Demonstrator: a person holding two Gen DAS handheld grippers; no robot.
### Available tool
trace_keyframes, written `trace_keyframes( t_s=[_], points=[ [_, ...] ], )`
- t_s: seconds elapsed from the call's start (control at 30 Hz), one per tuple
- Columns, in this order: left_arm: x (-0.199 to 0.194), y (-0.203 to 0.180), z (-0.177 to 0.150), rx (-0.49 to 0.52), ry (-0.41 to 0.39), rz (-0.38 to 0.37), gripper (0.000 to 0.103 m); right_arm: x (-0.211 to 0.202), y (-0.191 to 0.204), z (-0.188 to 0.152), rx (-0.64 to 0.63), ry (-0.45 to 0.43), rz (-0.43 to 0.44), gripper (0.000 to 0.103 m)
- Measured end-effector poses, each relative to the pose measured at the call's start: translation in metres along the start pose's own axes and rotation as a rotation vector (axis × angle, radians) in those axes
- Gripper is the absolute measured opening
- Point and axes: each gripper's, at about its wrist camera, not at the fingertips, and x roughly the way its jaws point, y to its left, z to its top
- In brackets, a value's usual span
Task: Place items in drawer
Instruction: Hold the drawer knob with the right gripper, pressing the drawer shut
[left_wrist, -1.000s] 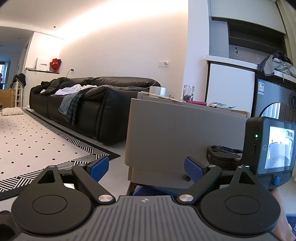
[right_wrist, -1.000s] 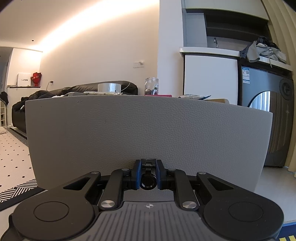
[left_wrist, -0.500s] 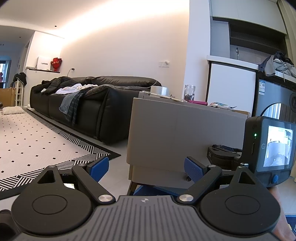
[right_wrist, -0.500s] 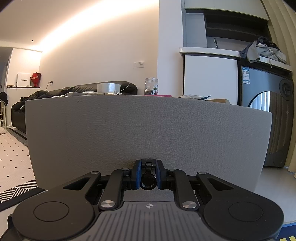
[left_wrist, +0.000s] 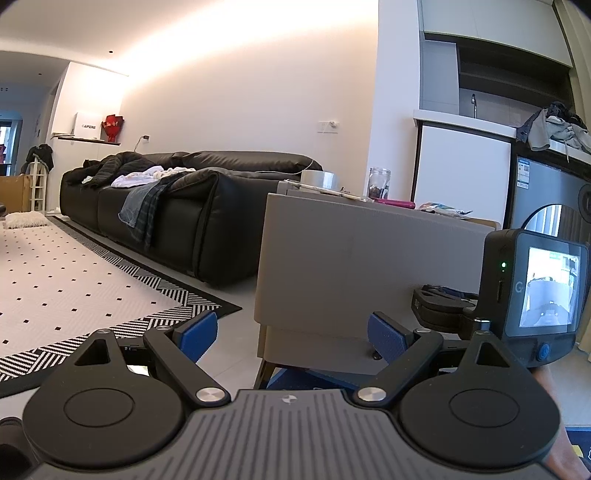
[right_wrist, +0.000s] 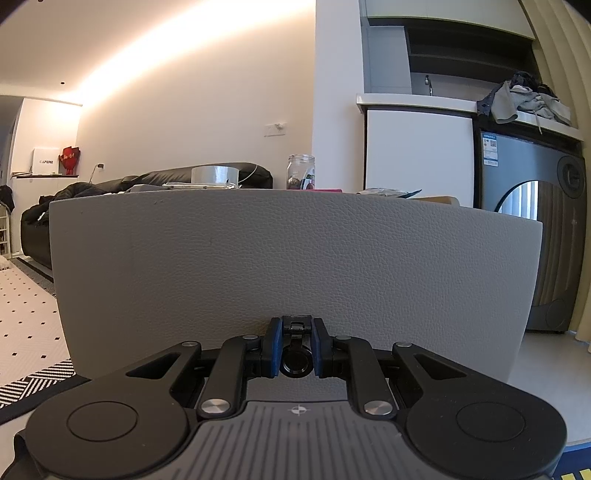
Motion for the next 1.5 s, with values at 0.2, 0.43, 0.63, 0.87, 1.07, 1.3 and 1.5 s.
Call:
trace_keyframes(
  t_s=[0.2, 0.43, 0.63, 0.87, 1.07, 1.3, 1.5],
  points=[
    [0.001, 0.001, -0.001, 0.002, 0.005, 0.005, 0.091, 0.003, -0.003, 0.001, 0.018, 0.002, 0.007, 0.018],
    [0.003, -0.005, -0.004, 0.022, 0.012, 0.01, 0.091, 0.008, -0.006, 0.006, 0.0, 0.017, 0.024, 0.018],
    [-0.002, -0.007, -0.001, 0.027, 0.001, 0.009, 0.091, 0.01, -0.006, 0.005, -0.001, 0.01, 0.021, 0.018],
    [-0.003, -0.004, 0.003, 0.007, -0.018, -0.019, 0.091, 0.011, -0.005, 0.002, 0.004, 0.006, 0.013, 0.018],
    [-0.004, 0.001, 0.005, -0.012, -0.021, -0.029, 0.091, 0.012, -0.003, 0.002, 0.006, 0.003, 0.001, 0.018],
    [-0.004, 0.009, 0.005, -0.017, -0.017, -0.017, 0.091, 0.015, -0.003, 0.003, 0.026, 0.003, -0.003, 0.018],
    [-0.001, 0.01, 0.005, -0.022, -0.01, -0.026, 0.092, 0.016, -0.004, 0.002, 0.042, -0.006, -0.003, 0.018]
  ],
)
